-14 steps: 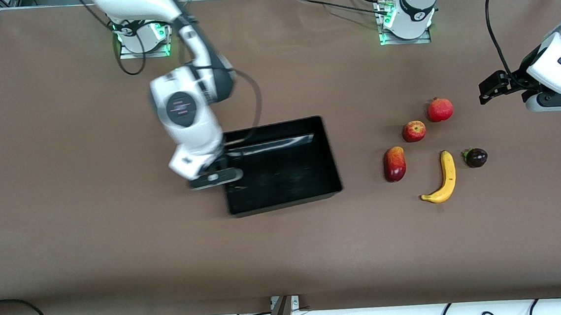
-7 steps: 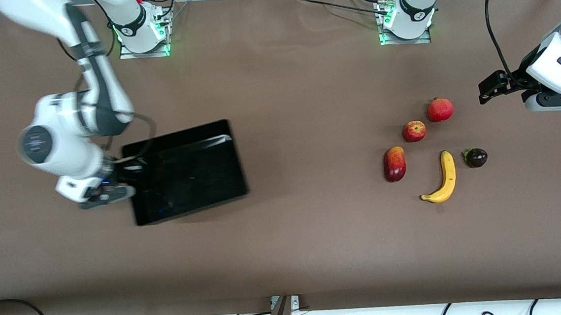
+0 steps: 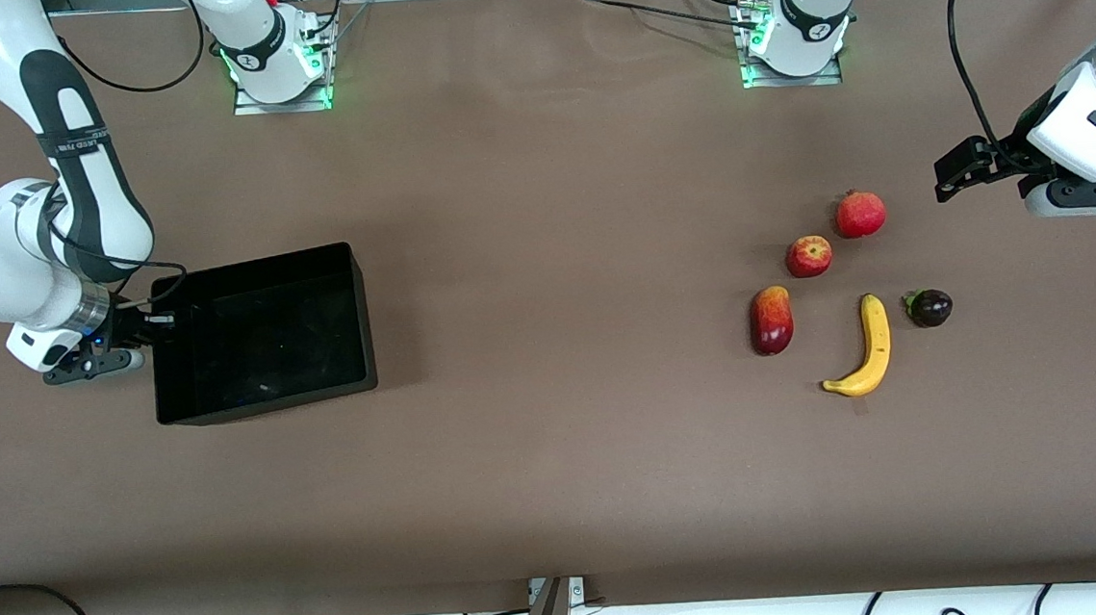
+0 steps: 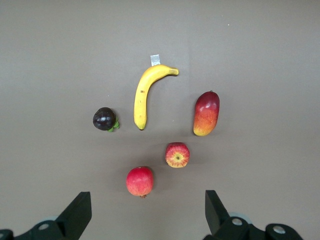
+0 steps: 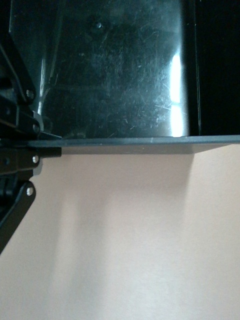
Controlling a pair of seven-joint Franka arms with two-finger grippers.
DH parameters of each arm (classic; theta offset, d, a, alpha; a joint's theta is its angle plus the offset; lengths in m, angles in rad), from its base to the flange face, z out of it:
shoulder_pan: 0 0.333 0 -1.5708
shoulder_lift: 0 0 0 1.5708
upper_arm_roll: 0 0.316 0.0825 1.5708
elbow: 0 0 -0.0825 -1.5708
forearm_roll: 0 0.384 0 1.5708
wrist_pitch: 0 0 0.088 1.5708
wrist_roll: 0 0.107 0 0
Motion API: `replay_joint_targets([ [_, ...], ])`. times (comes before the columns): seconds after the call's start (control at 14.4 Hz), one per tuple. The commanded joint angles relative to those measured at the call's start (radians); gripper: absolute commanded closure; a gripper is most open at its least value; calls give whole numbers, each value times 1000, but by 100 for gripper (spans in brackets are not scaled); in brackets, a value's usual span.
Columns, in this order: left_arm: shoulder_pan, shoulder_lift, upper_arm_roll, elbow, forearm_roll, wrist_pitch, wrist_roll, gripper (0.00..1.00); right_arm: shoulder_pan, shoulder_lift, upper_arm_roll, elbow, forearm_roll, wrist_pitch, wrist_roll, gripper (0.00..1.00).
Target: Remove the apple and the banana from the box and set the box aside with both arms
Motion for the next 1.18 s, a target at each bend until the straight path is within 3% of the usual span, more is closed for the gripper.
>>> replay_joint_targets([
  [0.0,-2,-13,-2,7,-10,-18,19,0,-21,2,14,-17,81,21,-19,100],
  [0.48,-1,-15,-2,7,-12,-19,19,0,-21,28,14,-14,121,33,-19,100],
  [0.55,-2,-13,-2,7,-10,-19,19,0,-20,28,16,-11,120,30,-26,67],
  [0.62,-1,-13,-2,7,-10,-19,19,0,-18,24,17,-6,120,30,-33,1],
  [0.97,-1,-15,-2,7,-10,-21,21,0,49,-24,17,81,114,-46,-12,0],
  [1.11,-2,-15,-2,7,-10,-21,21,0,64,-33,13,154,71,-164,51,0],
])
